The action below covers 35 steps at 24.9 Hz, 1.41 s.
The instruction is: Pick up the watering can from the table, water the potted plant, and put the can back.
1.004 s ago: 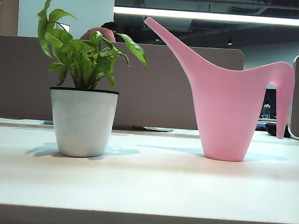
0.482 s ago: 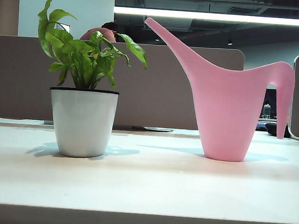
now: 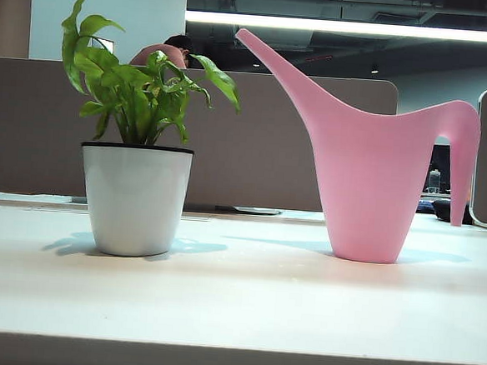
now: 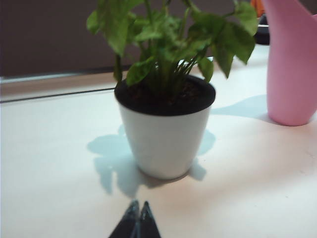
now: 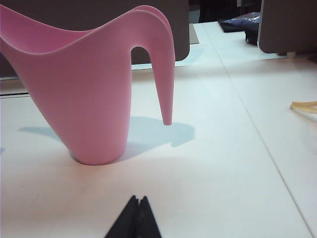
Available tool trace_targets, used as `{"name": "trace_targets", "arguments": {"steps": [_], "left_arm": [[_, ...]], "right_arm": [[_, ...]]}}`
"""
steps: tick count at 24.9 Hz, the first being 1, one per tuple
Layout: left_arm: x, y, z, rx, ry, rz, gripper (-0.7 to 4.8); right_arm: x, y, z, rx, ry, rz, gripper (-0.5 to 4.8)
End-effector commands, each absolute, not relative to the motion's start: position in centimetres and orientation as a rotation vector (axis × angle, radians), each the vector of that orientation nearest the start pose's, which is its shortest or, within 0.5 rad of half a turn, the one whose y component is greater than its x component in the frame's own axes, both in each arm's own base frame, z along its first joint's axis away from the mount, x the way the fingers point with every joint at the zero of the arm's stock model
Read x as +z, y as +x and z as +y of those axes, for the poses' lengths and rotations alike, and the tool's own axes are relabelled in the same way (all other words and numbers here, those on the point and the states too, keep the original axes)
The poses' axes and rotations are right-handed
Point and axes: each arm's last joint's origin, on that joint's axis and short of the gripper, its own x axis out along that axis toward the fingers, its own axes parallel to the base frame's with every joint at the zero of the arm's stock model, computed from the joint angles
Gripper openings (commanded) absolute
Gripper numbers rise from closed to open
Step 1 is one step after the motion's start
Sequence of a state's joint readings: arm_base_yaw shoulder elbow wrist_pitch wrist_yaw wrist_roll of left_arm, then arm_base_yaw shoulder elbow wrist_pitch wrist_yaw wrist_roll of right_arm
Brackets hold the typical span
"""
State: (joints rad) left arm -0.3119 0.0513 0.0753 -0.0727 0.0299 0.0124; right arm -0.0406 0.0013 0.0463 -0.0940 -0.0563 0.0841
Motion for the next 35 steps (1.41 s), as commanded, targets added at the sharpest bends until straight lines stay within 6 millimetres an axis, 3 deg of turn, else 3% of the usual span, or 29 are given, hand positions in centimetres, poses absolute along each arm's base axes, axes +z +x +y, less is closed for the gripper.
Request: {"name": "trace_targets", "arguments": {"steps": [1,6,15,19,35], "left_arm": [[17.5,9.0,-2.8,-0.288,-0.010,0.022,-0.05],[17.1,9.0,-3.0,-0.336,0.058,0.014,-0.06],[17.2,9.3,-2.9,-0.287,0.042,-0.070,-0.06],[16.9,9.3,-2.9,-0.262,0.068,-0.053,-0.05],[16.8,9.4,-2.7,-0.201,0.092,-0.035,-0.05]], "right_arm": [[16.9,9.7,-0.2,0.017,0.074,-0.035,-0.09],[16.6,9.7,0.0,0.097,0.039,-0.024,-0.08],[15.4,9.7,0.0,0.092,0.021,0.100,-0.06],[15.4,9.7,0.0,0.098,-0.046,0.100,-0.06],[15.4,9.7,0.1,0.105,-0.041,0.104,-0.06]]}}
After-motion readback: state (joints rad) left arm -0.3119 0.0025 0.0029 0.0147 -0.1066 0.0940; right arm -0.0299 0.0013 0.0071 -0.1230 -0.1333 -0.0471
